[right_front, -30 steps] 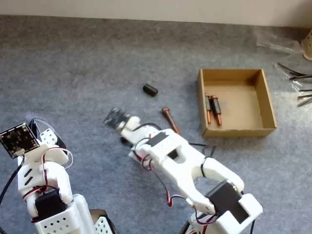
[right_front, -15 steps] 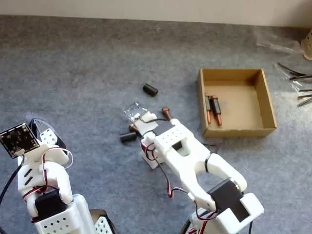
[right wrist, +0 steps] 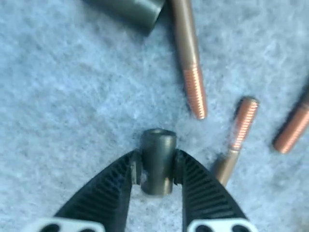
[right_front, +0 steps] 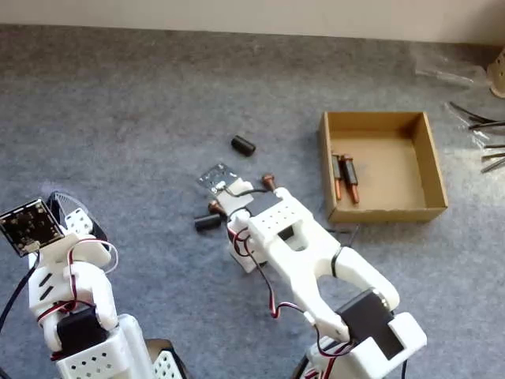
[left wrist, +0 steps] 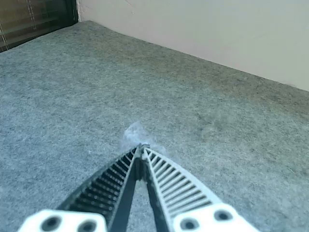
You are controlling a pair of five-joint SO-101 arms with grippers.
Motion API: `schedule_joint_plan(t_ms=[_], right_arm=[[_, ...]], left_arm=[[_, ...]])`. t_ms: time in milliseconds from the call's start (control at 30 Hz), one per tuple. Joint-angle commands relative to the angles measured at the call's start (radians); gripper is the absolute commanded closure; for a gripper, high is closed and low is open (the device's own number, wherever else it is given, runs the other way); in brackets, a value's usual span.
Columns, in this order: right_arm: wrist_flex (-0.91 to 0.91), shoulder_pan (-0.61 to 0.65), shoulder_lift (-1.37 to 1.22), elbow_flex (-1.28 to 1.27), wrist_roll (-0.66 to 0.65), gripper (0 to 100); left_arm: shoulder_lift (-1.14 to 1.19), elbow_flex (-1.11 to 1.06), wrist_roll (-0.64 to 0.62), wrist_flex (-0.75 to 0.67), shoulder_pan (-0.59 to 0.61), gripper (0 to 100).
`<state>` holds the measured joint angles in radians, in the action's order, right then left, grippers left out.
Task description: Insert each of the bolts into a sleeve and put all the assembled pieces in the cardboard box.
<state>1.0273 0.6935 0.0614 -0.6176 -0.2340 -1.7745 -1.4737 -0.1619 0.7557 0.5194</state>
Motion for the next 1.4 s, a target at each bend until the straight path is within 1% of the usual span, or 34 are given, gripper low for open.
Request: schedule_joint_plan(t_ms=[0, 200, 467, 567, 633, 700, 1067, 1367], right_arm=[[0.004, 0.002, 0.005, 0.041, -0.026, 90.3], [0.004, 0.007, -0.004, 0.031, -0.026, 90.4], [0.004, 0.035, -0.163, 0.031, -0.023, 90.4], [0.002, 0.035, -0.173, 0.031, -0.023, 90.4], [0.002, 0.035, -0.173, 0.031, -0.021, 92.7], [0.002, 0.035, -0.173, 0.031, -0.025, 99.2], [0.019, 0.028, -0.173, 0.054, -0.021, 99.5], [0.275, 0.028, -0.173, 0.335, -0.020, 99.5]], left_arm=[[-0.012, 0.005, -0.002, -0.021, -0.013, 99], [-0.012, 0.005, -0.002, -0.021, -0.013, 99], [-0.012, 0.005, -0.002, -0.021, -0.013, 99], [-0.012, 0.005, -0.002, -0.021, -0.013, 99], [-0.012, 0.005, -0.002, -0.021, -0.013, 99], [-0.012, 0.005, -0.002, -0.021, -0.013, 99], [-0.012, 0.002, -0.002, -0.021, -0.013, 99], [-0.012, -0.015, -0.002, -0.028, -0.013, 99]])
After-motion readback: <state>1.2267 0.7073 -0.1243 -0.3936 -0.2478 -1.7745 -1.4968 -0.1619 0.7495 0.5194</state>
